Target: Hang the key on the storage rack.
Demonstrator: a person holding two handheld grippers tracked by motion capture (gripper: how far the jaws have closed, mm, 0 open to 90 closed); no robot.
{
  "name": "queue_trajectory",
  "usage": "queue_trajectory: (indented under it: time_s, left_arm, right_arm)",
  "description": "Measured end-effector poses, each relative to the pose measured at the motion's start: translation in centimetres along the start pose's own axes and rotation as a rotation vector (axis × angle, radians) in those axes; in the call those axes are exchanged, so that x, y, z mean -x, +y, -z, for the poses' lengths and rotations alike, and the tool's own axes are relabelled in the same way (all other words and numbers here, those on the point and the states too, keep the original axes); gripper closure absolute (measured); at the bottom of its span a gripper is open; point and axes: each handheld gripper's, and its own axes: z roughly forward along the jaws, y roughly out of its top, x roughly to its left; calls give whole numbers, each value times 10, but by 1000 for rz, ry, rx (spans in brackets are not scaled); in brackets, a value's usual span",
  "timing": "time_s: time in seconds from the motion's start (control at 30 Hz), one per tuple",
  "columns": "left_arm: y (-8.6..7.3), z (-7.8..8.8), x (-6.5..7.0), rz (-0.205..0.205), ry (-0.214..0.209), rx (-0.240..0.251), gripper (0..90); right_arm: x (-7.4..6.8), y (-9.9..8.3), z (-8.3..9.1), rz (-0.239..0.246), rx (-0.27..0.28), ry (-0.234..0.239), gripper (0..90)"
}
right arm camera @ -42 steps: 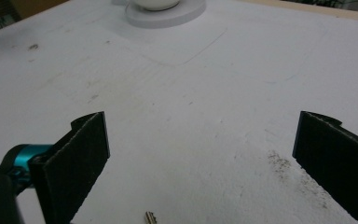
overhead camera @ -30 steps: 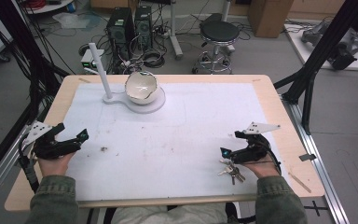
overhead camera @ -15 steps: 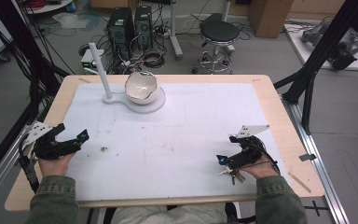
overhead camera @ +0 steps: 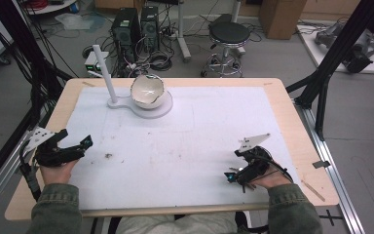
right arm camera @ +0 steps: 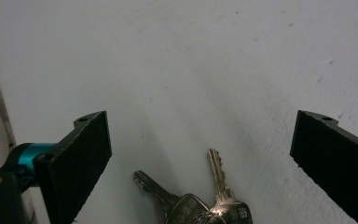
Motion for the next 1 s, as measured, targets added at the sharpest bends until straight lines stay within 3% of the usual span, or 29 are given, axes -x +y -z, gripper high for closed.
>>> queue_trajectory:
  time_s: [0.2, 0.4, 0.47, 0.63, 0.87, 1.0]
  left_arm:
    - [0, 0, 0, 1, -1, -1, 20]
    - [0, 0, 0, 2, -3, -2, 20]
    - [0, 0, 0, 3, -4, 0, 20]
    - [0, -1, 0, 4, -4, -1, 20]
    - [0, -1, 0, 3, -6, -1, 20]
    - [0, -1, 0, 4, -7, -2, 20]
  right_arm:
    - [-1, -2, -2, 5, -58, 38, 42]
    - [-2, -5, -3, 46, -101, 53, 74]
    - [-2, -7, -3, 61, -110, 71, 149]
    - [-1, -9, -4, 92, -130, 88, 193]
    - [-3, -14, -5, 139, -165, 58, 310]
    - [-3, -14, -3, 155, -153, 39, 475]
